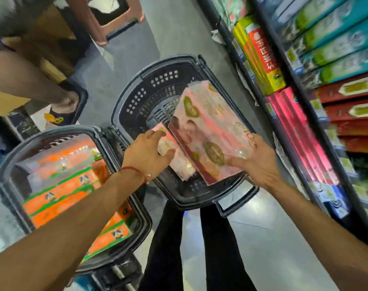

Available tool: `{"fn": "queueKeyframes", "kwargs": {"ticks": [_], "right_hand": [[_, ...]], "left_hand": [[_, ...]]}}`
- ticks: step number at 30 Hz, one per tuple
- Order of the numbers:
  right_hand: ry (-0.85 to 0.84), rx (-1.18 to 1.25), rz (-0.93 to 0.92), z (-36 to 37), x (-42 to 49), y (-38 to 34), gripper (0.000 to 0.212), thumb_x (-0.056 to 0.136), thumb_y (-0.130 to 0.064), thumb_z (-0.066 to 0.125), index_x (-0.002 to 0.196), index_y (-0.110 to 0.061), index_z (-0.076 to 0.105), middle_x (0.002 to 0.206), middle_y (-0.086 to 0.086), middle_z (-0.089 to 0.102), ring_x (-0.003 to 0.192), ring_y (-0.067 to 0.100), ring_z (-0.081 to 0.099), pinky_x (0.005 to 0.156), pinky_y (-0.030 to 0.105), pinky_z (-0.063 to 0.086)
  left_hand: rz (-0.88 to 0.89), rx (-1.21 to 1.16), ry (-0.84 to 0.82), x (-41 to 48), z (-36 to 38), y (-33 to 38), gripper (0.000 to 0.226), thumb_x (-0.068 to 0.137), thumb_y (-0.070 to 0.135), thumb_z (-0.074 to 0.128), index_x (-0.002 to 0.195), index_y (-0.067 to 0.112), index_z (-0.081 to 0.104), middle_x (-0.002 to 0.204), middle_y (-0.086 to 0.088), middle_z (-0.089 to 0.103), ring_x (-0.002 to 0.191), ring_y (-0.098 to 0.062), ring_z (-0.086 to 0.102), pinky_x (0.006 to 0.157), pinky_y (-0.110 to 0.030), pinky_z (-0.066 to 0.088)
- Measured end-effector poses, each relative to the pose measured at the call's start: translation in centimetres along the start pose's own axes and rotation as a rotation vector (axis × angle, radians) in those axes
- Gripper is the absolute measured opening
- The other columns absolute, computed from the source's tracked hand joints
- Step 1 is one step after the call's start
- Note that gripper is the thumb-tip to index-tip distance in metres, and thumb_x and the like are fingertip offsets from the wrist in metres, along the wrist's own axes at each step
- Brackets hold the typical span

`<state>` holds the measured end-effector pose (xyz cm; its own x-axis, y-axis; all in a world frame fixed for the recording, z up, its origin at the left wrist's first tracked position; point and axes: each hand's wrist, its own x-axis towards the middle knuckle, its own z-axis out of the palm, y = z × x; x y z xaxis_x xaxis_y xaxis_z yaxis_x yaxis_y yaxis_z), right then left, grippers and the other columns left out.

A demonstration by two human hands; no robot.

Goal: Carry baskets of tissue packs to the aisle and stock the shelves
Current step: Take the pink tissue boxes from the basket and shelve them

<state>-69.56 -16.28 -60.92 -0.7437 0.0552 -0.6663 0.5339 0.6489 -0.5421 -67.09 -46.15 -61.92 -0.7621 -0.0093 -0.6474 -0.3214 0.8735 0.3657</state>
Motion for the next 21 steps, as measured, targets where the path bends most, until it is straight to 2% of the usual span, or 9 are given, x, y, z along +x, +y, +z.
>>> {"fn": "queueKeyframes", "kwargs": {"ticks": [3, 6, 8, 10, 11, 13, 15, 18, 21], "right_hand": [[-0.047, 0.095, 0.001, -2.7, -2.7, -1.8, 0.117, 0.031, -0.066, 0.098, 0.133, -0.024, 0.060, 0.130, -0.003, 0.068, 0.123, 0.022, 0.064, 0.108, 0.047, 0.052], [-0.172, 0.204, -0.035, -4.5, -5.7, -3.8, 0.082, 0.047, -0.030, 0.093, 0.123, -0.022, 0.063, 0.112, -0.013, 0.071, 0.107, 0.010, 0.070, 0.086, 0.018, 0.054], [-0.259, 0.270, -0.015, -5.1, -7.4, -4.5, 0.077, 0.053, -0.021, 0.088, 0.126, -0.023, 0.064, 0.114, -0.016, 0.073, 0.109, 0.002, 0.070, 0.086, 0.014, 0.051], [-0.300, 0.301, 0.003, -5.1, -8.4, -4.6, 0.091, 0.053, -0.032, 0.096, 0.137, -0.021, 0.063, 0.134, -0.002, 0.071, 0.126, 0.019, 0.066, 0.110, 0.038, 0.048], [-0.319, 0.328, 0.008, -5.4, -8.9, -4.6, 0.100, 0.054, -0.039, 0.099, 0.143, -0.023, 0.059, 0.145, 0.003, 0.065, 0.134, 0.027, 0.061, 0.117, 0.051, 0.042], [-0.378, 0.379, -0.008, -5.8, -9.6, -4.6, 0.101, 0.056, -0.039, 0.100, 0.146, -0.027, 0.057, 0.150, 0.007, 0.060, 0.138, 0.033, 0.057, 0.119, 0.057, 0.037], [-0.446, 0.413, -0.013, -6.0, -10.6, -5.7, 0.094, 0.055, -0.031, 0.097, 0.142, -0.020, 0.061, 0.139, 0.015, 0.067, 0.129, 0.039, 0.063, 0.114, 0.053, 0.042], [-0.596, 0.393, -0.054, -6.6, -12.5, -7.2, 0.084, 0.053, -0.019, 0.089, 0.133, -0.012, 0.067, 0.121, 0.025, 0.073, 0.112, 0.038, 0.070, 0.101, 0.047, 0.051], [-0.720, 0.340, -0.081, -7.8, -13.8, -8.3, 0.060, 0.065, -0.006, 0.069, 0.125, -0.007, 0.066, 0.100, 0.005, 0.081, 0.093, 0.018, 0.077, 0.079, 0.021, 0.057]], "left_hand": [[-0.147, -0.425, -0.090, -2.6, -0.2, 0.6, 0.082, 0.087, 0.062, 0.066, 0.152, 0.022, 0.037, 0.150, 0.000, 0.046, 0.135, -0.027, 0.048, 0.107, -0.041, 0.044], [-0.350, -1.016, -0.139, -5.6, -0.5, 1.8, 0.110, 0.068, 0.067, 0.077, 0.155, 0.017, 0.032, 0.141, -0.006, 0.055, 0.134, -0.025, 0.053, 0.101, -0.033, 0.045], [-0.381, -1.265, -0.145, -7.6, -1.0, 2.8, 0.076, 0.083, 0.046, 0.079, 0.145, 0.017, 0.047, 0.117, -0.012, 0.070, 0.121, -0.026, 0.061, 0.083, -0.024, 0.052], [-0.342, -1.439, -0.099, -9.6, -1.2, 3.6, 0.045, 0.087, 0.035, 0.075, 0.128, 0.025, 0.060, 0.109, -0.003, 0.074, 0.110, -0.024, 0.069, 0.073, -0.028, 0.056], [-0.308, -1.522, -0.078, -10.6, -1.2, 3.7, 0.048, 0.083, 0.036, 0.078, 0.127, 0.025, 0.061, 0.113, -0.001, 0.074, 0.105, -0.022, 0.072, 0.074, -0.032, 0.057], [-0.301, -1.672, -0.006, -12.4, -1.1, 3.4, 0.076, 0.073, 0.041, 0.087, 0.137, 0.016, 0.054, 0.125, -0.008, 0.071, 0.105, -0.023, 0.073, 0.076, -0.035, 0.059], [-0.323, -1.768, 0.065, -14.4, -1.5, 3.3, 0.092, 0.066, 0.044, 0.091, 0.141, 0.011, 0.050, 0.130, -0.014, 0.068, 0.108, -0.029, 0.071, 0.081, -0.042, 0.060], [-0.297, -1.911, 0.057, -17.3, -1.3, 3.9, 0.067, 0.075, 0.036, 0.085, 0.133, 0.010, 0.062, 0.123, -0.013, 0.072, 0.111, -0.030, 0.070, 0.098, -0.050, 0.055], [-0.267, -2.027, 0.136, -20.1, -0.8, 5.1, 0.056, 0.084, 0.029, 0.077, 0.134, 0.010, 0.063, 0.130, -0.019, 0.067, 0.119, -0.038, 0.065, 0.103, -0.055, 0.051]]}}
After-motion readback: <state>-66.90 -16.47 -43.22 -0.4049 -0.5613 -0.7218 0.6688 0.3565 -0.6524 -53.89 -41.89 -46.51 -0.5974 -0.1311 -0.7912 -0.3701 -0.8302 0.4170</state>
